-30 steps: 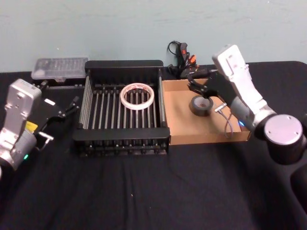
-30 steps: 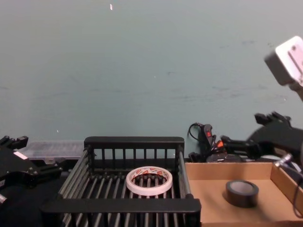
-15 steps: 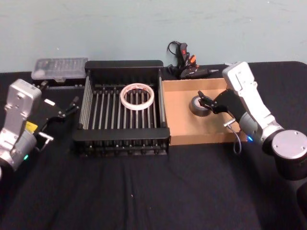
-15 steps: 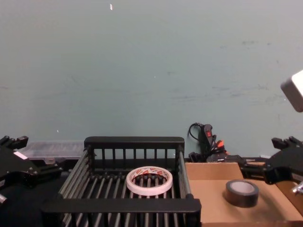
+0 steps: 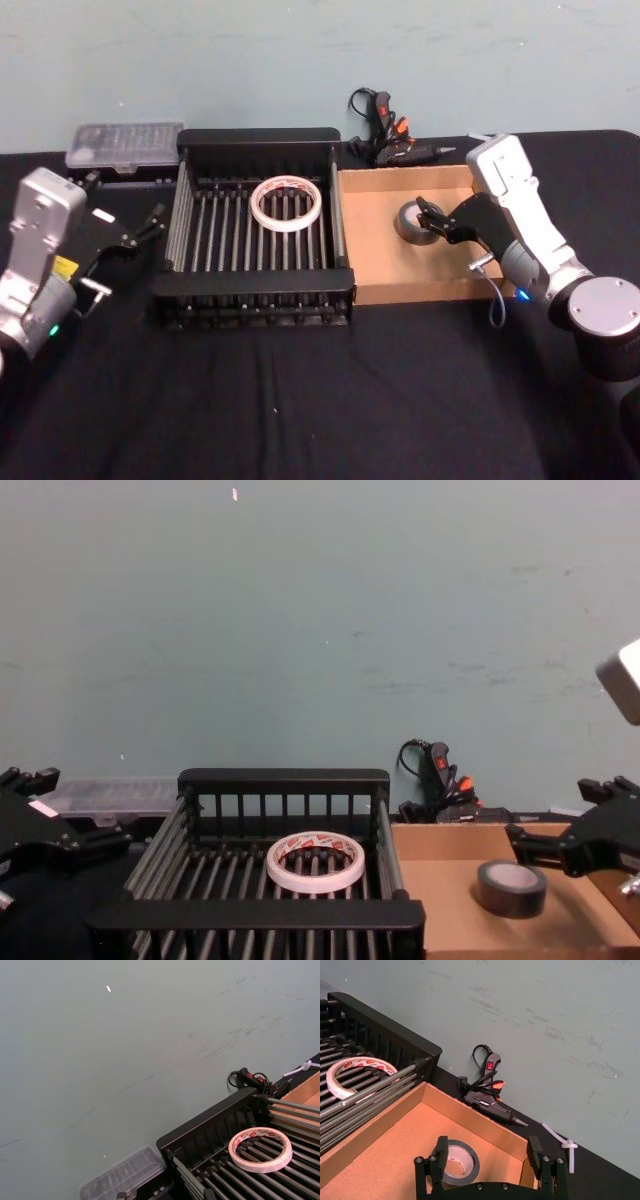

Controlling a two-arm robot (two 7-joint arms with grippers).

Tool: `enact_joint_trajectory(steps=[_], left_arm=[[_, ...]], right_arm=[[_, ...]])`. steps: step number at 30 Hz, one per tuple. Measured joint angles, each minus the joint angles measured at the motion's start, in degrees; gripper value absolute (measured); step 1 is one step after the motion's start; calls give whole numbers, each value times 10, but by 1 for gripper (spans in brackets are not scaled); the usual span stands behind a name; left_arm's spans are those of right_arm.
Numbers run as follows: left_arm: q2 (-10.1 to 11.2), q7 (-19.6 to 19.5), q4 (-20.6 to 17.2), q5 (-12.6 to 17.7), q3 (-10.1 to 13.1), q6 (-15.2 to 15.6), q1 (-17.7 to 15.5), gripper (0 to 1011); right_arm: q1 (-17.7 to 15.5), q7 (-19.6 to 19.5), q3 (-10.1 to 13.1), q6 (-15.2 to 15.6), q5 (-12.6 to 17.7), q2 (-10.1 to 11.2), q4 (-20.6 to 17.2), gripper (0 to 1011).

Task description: Pick up the white tape and place it into the black box , Pick up the silver tape and place it into the brown box.

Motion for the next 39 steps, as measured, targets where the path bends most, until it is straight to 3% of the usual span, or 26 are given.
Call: enact_joint_trajectory(steps=[39], left_arm=[[0, 0, 0, 0, 0, 0, 0, 1001]], right_arm=[[1, 0, -2, -1, 1, 1, -1, 1002]])
